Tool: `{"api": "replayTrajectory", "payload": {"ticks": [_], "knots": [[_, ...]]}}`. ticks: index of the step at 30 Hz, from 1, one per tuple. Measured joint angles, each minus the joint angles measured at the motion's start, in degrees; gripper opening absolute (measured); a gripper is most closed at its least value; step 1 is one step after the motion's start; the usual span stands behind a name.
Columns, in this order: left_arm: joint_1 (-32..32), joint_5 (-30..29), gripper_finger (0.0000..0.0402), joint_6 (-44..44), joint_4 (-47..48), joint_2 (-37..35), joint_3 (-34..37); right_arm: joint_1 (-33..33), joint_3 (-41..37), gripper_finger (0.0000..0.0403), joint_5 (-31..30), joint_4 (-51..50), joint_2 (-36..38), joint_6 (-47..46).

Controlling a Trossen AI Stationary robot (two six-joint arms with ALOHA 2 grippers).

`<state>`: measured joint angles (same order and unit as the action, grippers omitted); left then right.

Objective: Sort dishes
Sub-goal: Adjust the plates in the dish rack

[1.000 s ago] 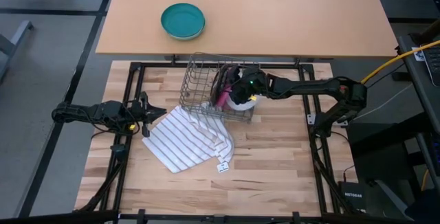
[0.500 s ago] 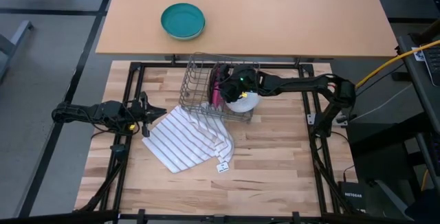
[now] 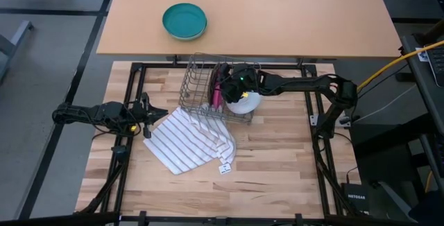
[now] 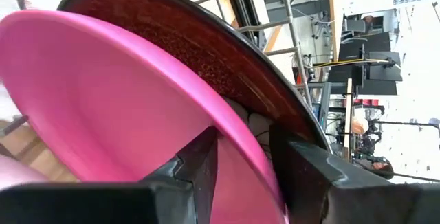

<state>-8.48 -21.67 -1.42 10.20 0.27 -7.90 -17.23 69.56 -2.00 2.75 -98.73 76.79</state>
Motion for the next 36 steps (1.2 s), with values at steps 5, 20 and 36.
{"api": "replayTrajectory", "payload": {"ticks": [5, 20, 36], "knots": [[0.01, 0.0, 0.003, -0.03, -0.02, 0.0, 0.0, 0.01, 0.04, 0.0138, -0.04, -0.32, 0.06, 0.0], [0.01, 0.0, 0.003, -0.07, -0.02, -0.01, 0.0, 2.16, 0.04, 0.0138, -13.12, -1.89, 0.1, 0.22], [0.0, 0.0, 0.003, -0.05, -0.02, -0.01, 0.0, 4.21, -0.02, 0.0138, -17.99, -4.71, 0.1, 6.54]]}}
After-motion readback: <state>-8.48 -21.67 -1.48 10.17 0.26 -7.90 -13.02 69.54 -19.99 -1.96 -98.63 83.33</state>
